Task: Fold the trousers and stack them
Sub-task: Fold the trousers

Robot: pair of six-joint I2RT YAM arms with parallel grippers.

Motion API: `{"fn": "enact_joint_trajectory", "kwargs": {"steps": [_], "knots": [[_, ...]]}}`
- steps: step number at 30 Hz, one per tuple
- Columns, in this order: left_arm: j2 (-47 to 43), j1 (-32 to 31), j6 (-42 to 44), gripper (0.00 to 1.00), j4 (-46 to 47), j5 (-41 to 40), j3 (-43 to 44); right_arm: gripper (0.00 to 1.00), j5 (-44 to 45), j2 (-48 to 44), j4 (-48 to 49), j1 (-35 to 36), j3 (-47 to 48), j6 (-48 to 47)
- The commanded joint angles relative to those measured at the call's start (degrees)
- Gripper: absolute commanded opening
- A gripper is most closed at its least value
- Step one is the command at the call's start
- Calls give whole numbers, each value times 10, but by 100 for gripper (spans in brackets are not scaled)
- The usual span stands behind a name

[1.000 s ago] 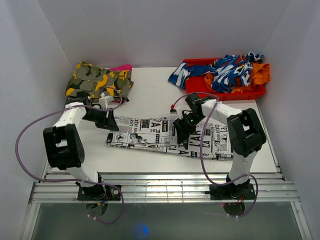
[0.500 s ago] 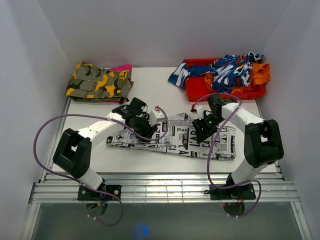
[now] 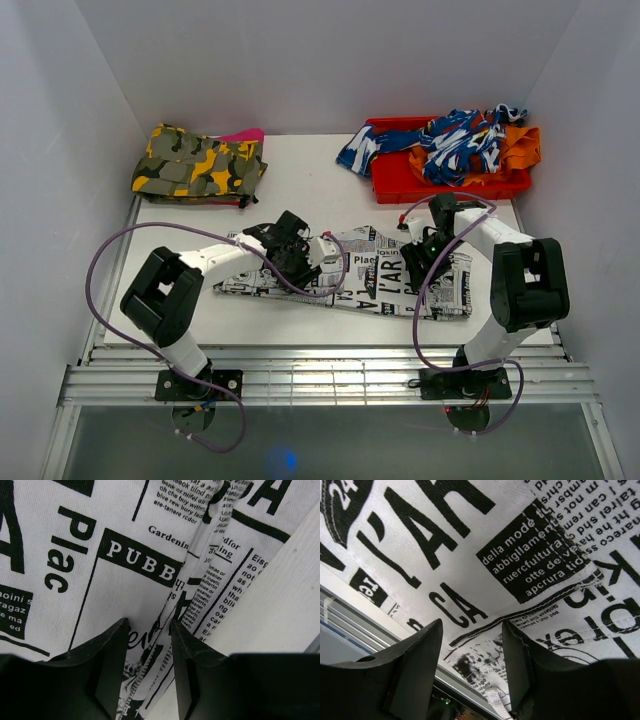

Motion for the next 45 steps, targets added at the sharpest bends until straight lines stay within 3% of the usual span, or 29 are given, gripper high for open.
{"fn": "enact_joint_trajectory", "kwargs": {"steps": [1,10,14,20,31,33,34,40,41,42,45], "knots": [[-4,-5,16,49,19,-6,-12,57,20,11,1,-4,3,-9],[-30,-10,42,16,1,15,-38,54,48,45,15,-20,12,-13],[-39,-9,47,6,-8,20,-43,54,47,53,16,-21,19,-13],[-73,-10,69,1,-40,50,-47,53,48,62,16,-21,26,-12],[-96,-13,103,1,-96,92,-63,52,42,77,14,-21,40,-8],[-86,-15,92,9,-90,85,-62,52,38,77,11,-21,42,-8],[-85,-15,83,26,-85,82,-60,52,35,77,9,-21,45,-8],[-134,1,-26,65,-82,70,-1,54,5,62,-12,-21,76,-9],[-145,26,-39,74,-99,71,7,55,-1,59,-18,-21,82,-11],[-156,42,-65,76,-111,74,28,56,-17,54,-30,-21,88,-18],[-184,176,-92,81,-177,127,63,59,-51,23,-42,-22,111,-28]]}}
